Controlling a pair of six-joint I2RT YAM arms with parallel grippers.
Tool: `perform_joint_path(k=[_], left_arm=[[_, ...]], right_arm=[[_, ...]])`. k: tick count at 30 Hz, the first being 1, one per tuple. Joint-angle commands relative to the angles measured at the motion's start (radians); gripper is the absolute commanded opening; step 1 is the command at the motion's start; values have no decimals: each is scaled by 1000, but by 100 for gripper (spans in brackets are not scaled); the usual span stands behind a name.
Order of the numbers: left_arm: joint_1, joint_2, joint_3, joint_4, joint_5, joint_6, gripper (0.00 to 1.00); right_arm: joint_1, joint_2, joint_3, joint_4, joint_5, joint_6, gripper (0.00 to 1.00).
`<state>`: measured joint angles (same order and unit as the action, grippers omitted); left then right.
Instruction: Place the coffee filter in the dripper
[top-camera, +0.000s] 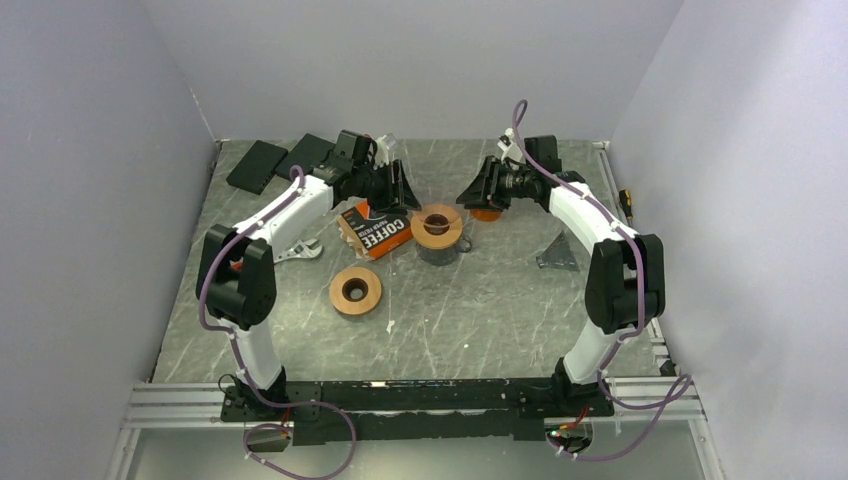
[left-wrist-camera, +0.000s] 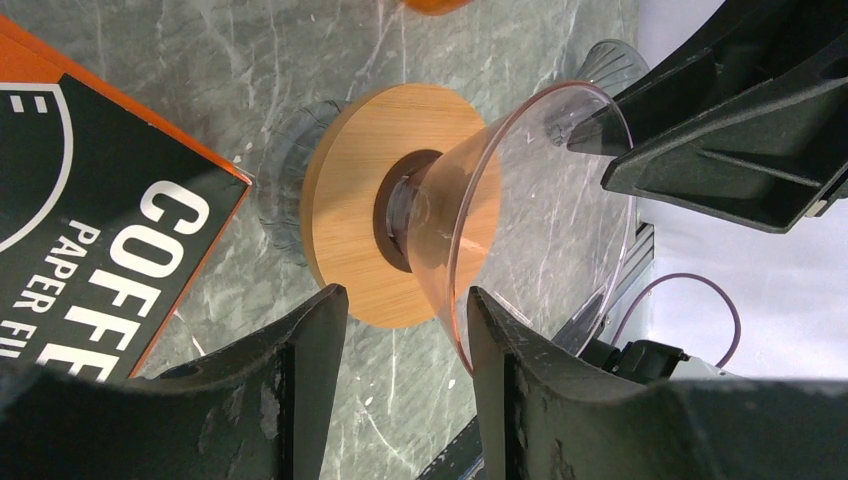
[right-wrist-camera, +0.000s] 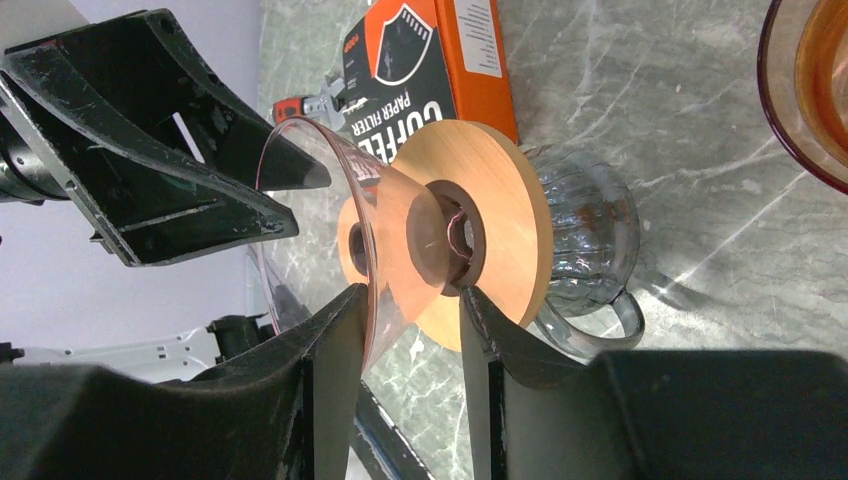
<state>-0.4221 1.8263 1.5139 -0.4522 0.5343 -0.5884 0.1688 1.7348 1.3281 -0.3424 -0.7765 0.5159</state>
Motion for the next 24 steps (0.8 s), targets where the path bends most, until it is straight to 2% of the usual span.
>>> perform_joint_path(k=[1,16,24], left_arm=[[3,24,25,0,-10,18,53],[3,18,27,-7,-10,20,58],[3,-51,38,1,-31,39,72]], right_arm=[[4,10,42,-21,42,-43,42],[29,8,70,-110,158,-109,43],[28,-60,107,-88,113,-95,49]])
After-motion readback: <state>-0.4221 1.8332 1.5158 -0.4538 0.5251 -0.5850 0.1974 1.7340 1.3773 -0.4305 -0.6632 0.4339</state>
